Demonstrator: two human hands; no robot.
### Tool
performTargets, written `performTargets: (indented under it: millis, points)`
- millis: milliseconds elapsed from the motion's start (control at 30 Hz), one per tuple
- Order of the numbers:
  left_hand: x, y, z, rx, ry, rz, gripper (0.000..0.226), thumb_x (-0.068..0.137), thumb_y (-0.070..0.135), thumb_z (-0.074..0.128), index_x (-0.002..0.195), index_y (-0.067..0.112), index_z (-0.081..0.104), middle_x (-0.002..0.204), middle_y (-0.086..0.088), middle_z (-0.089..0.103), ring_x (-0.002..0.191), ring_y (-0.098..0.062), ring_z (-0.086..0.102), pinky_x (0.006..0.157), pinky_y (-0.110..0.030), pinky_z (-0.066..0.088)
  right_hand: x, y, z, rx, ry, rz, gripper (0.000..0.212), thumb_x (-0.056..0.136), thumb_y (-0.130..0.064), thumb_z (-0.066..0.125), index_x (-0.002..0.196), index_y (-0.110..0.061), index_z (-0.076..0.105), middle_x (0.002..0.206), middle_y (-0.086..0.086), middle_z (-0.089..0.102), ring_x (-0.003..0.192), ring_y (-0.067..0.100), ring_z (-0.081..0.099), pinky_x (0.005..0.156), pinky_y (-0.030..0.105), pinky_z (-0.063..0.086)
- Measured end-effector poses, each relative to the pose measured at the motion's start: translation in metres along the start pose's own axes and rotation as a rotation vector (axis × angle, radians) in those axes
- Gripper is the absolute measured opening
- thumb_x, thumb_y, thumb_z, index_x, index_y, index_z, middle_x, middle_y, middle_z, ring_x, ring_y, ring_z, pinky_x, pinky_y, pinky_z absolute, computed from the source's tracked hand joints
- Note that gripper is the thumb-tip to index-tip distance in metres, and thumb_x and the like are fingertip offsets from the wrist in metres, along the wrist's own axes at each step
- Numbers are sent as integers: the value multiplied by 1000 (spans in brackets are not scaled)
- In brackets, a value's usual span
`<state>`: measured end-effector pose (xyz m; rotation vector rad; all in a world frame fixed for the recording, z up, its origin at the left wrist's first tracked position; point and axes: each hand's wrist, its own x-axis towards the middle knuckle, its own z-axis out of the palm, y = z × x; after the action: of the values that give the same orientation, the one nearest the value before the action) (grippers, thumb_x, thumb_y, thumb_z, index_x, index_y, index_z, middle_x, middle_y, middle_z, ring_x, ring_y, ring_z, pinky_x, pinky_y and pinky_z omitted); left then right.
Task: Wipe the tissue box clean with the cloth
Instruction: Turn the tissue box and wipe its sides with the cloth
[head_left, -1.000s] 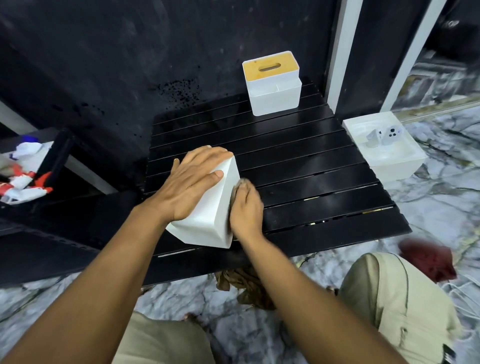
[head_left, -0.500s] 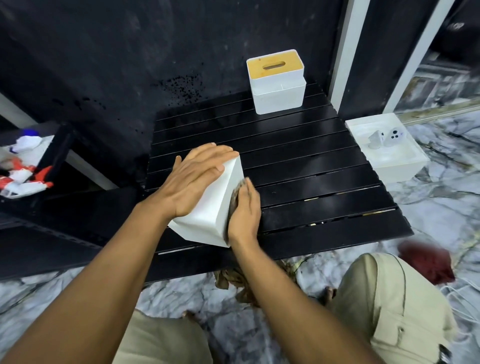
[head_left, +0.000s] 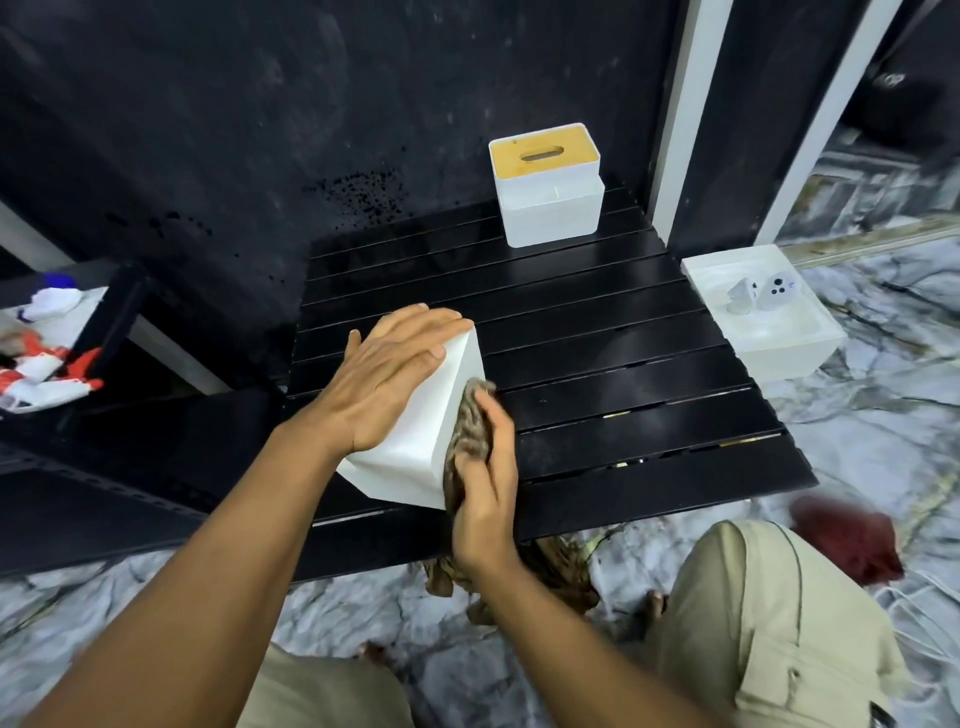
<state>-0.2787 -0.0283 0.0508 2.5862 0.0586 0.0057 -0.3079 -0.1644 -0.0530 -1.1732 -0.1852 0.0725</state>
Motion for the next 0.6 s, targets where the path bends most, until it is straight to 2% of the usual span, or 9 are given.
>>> performTargets:
  millis: [67,133,200,267,333,400,467,500,600]
  points:
    - [1,3,0,8,-8,8,54,94,59,15,142,52,40,149,32,32,144,7,10,115,-63,4,-20,0,3,-40,-4,-80,51,90,-33,47,138,-16,46,141,-1,44,134,15,42,108,23,36]
    - [1,3,0,9,-11,7,55,94,59,15,142,51,40,149,32,32,143,8,10,114,-64,4,-9,4,9,-80,79,45,49,95,-44,46,139,-23,44,140,-9,38,128,2,43,100,16,36]
    - [1,3,0,5,-12,5,54,93,60,16,141,53,39,149,33,31,143,8,10,115,-63,5,30,12,14,-137,166,265,47,99,-43,45,141,-22,46,142,-10,37,123,4,47,99,20,35]
    - [1,2,0,1,-10,-5,55,92,60,15,142,53,38,149,33,31,143,8,9,115,-63,4,68,6,14,-108,180,423,48,97,-44,47,139,-22,51,140,-8,50,122,9,52,107,31,39]
    - [0,3,1,5,-4,-20,58,91,61,15,143,50,37,151,31,30,144,8,8,116,-63,-1,74,-13,19,-36,164,285,48,97,-42,47,139,-19,53,136,-6,57,125,8,54,110,36,41]
    - [1,4,2,11,-2,-27,61,91,60,14,146,47,37,152,30,29,144,8,8,115,-62,-7,51,-31,26,29,91,-15,45,101,-27,43,142,-8,48,144,0,51,135,10,46,114,34,36]
    - [2,3,2,-2,-7,-27,60,92,57,14,145,47,38,152,30,30,144,8,8,115,-60,-10,17,-25,26,12,6,-135,45,102,-18,38,145,-4,41,151,3,43,142,14,37,117,35,31]
    - [2,2,2,-6,-7,-26,59,92,55,14,145,47,38,151,30,30,143,9,8,116,-60,-10,9,-16,22,-41,-8,-116,46,102,-21,37,146,-7,41,152,0,41,143,13,35,118,36,30]
    - [3,1,1,5,-16,-19,58,92,49,16,145,45,38,150,32,30,142,9,9,116,-59,-8,32,12,3,-324,11,132,49,104,-34,29,148,-15,39,154,-3,38,146,10,27,122,41,15]
